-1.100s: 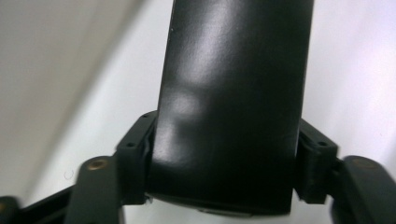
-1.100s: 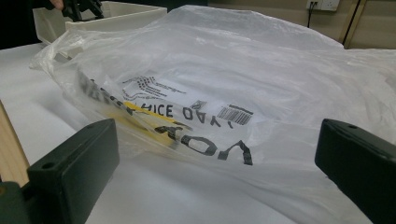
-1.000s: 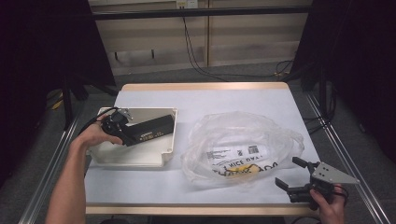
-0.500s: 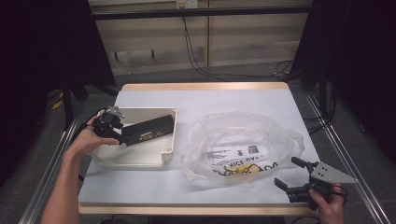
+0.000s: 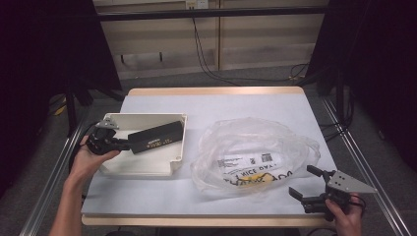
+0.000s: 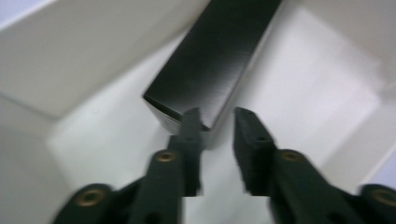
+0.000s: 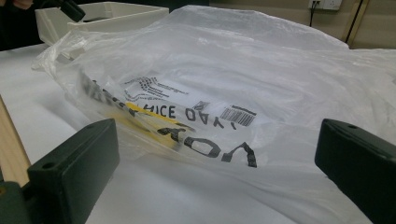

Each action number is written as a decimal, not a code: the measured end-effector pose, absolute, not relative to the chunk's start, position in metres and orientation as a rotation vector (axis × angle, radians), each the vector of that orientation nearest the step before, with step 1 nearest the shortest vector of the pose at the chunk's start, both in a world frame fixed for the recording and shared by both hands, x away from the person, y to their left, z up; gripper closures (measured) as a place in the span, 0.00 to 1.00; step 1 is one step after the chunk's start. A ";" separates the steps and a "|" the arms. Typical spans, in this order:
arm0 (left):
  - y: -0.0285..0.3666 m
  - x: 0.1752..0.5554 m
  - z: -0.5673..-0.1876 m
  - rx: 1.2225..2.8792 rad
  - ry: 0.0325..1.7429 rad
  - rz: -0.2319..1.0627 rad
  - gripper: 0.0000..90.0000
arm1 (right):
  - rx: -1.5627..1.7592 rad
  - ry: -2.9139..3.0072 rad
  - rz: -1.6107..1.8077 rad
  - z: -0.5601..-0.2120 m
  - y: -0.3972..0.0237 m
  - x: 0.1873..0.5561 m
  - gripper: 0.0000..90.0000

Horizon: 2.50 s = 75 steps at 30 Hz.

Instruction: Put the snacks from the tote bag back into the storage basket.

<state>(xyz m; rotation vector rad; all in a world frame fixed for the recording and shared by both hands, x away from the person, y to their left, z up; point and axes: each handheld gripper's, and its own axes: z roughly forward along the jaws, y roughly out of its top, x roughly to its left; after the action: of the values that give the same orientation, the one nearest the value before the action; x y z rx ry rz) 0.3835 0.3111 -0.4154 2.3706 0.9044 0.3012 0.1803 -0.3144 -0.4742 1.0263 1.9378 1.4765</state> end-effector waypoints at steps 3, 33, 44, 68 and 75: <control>0.306 0.379 -0.420 2.362 0.910 0.300 1.00 | 1.023 1.939 1.478 -0.474 -0.315 0.181 0.00; 0.285 0.386 -0.458 2.309 1.015 0.354 1.00 | 0.996 1.957 1.473 -0.473 -0.312 0.179 0.00; 0.272 0.396 -0.460 2.289 1.021 0.344 1.00 | 0.997 1.964 1.466 -0.474 -0.311 0.182 0.00; 0.261 0.420 -0.456 2.227 1.077 0.368 1.00 | 0.990 1.979 1.465 -0.474 -0.311 0.181 0.00; 0.257 0.424 -0.462 2.216 1.096 0.351 1.00 | 0.989 1.976 1.465 -0.474 -0.311 0.181 0.00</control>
<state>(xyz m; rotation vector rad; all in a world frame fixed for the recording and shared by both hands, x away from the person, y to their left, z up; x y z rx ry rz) 0.4239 0.2573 -0.4624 2.2156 1.0962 0.3511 0.1810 -0.3108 -0.4739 0.9892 1.9763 1.4648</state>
